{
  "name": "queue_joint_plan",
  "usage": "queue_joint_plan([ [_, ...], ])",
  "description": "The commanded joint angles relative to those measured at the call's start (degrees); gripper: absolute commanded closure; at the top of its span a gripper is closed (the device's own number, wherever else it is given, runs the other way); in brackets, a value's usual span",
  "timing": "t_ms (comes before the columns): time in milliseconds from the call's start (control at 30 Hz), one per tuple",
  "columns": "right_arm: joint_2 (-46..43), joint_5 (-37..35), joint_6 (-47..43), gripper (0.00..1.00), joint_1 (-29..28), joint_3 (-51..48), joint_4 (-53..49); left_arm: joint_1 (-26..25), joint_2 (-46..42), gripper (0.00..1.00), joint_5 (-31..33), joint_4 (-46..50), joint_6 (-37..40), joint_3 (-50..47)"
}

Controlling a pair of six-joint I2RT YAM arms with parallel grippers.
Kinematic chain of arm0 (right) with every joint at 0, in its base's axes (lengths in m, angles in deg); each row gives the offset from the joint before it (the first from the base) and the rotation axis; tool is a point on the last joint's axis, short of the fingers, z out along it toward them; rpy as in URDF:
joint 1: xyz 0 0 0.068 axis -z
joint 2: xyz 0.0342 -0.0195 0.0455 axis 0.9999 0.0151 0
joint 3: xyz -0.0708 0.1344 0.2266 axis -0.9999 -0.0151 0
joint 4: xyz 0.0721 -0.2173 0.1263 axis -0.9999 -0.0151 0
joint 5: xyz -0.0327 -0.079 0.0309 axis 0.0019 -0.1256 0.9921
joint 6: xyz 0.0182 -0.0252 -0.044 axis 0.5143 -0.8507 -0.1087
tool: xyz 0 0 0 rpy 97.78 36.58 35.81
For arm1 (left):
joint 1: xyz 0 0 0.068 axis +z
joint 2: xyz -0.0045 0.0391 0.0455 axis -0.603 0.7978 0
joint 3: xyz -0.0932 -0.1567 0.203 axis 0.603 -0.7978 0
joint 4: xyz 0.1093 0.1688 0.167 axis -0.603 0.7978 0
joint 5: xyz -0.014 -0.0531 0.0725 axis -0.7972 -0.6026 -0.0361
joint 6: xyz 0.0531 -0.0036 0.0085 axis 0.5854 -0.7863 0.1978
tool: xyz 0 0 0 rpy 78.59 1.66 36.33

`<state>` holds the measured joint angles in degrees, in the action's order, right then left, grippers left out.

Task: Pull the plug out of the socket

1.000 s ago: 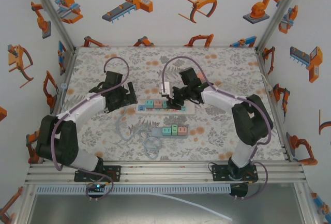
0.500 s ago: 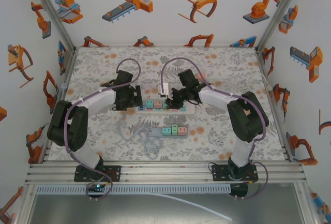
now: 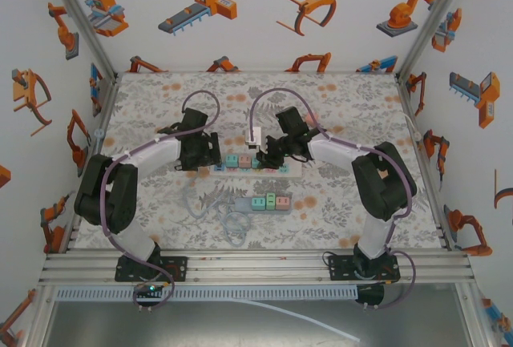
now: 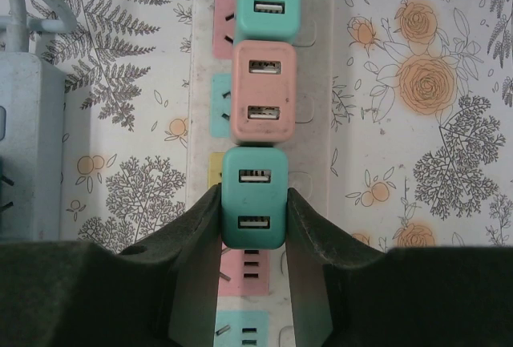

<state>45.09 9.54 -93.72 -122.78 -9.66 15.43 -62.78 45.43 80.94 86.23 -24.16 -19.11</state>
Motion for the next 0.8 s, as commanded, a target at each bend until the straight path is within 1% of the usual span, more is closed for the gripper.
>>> queue_joint_plan([
  [0,-2.4,2.1,2.8,0.81,-0.8,2.2,3.7,-0.8,1.2,0.28,3.5,2.0,1.2,-3.0],
  [100,-2.5,2.9,4.8,0.86,-0.8,3.0,3.9,-0.9,0.9,0.29,3.9,1.5,0.9,-4.0],
  [300,-3.7,3.3,8.4,0.92,-0.7,3.0,6.2,-1.4,1.3,0.29,3.7,0.2,0.6,-5.5],
  [367,-4.1,2.7,8.5,0.97,-1.0,3.1,5.9,-1.4,1.4,0.29,3.5,-0.9,0.4,-6.3],
  [400,-4.2,1.9,7.8,0.98,-1.3,3.5,4.8,-1.4,1.5,0.29,3.5,-1.2,0.2,-6.7],
  [467,-4.3,1.5,6.4,0.98,-1.7,4.0,2.6,-1.4,1.7,0.29,3.5,-1.9,-0.2,-7.5],
  [633,-5.1,1.3,6.7,0.99,-1.8,3.1,3.3,-1.5,2.1,0.29,3.4,-2.5,-0.6,-8.0],
  [767,-6.2,2.5,8.5,0.98,-1.6,1.3,6.9,-1.5,2.1,0.28,4.2,-2.6,-0.5,-8.0],
])
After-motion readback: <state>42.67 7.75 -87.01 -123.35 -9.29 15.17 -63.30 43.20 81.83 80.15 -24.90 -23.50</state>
